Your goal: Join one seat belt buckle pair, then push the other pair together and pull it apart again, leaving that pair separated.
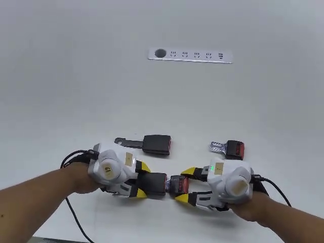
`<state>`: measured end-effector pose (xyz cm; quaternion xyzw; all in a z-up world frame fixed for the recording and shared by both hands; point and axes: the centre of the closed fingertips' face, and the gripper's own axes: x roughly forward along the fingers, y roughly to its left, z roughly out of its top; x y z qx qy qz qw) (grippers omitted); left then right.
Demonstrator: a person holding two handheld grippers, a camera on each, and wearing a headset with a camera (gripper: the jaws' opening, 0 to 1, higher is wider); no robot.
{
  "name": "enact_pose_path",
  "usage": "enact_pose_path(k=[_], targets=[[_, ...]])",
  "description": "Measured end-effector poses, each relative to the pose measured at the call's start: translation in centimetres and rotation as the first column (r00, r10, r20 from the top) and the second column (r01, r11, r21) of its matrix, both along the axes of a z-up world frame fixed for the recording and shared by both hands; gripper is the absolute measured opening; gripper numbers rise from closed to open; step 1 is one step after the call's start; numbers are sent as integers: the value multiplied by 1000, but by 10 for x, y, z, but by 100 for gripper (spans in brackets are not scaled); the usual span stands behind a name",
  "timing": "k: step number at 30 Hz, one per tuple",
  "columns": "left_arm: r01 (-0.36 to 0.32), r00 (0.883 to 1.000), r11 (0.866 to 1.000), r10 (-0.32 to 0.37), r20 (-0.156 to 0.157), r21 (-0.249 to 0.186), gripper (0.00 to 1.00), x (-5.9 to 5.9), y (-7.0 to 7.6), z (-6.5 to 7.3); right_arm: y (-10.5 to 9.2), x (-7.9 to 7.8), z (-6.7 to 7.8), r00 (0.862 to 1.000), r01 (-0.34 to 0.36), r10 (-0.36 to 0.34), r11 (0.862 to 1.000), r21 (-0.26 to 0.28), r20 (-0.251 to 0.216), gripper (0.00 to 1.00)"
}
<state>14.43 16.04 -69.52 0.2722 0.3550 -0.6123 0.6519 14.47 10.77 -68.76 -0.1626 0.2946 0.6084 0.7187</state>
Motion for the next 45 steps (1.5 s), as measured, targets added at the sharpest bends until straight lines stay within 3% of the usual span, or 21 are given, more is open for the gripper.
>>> enact_pose_path(k=[14,26,35,45], targets=[[3,1000,1000,-3,-2,-1,33,0,4,1,-9,-2,-1,1000,-13,13,1000,-2,7,33],[18,1000,1000,-18,8,10,33,-1,1,1,-11,0,-1,998,-65,66,996,-60,24,33],[23,1000,999,-23,8,-25,33,-1,-1,2,-13,2,-6,995,-98,100,992,-74,24,32],[30,1000,996,-30,-5,-80,32,-2,0,3,-13,2,-4,994,-96,97,995,-29,45,31]])
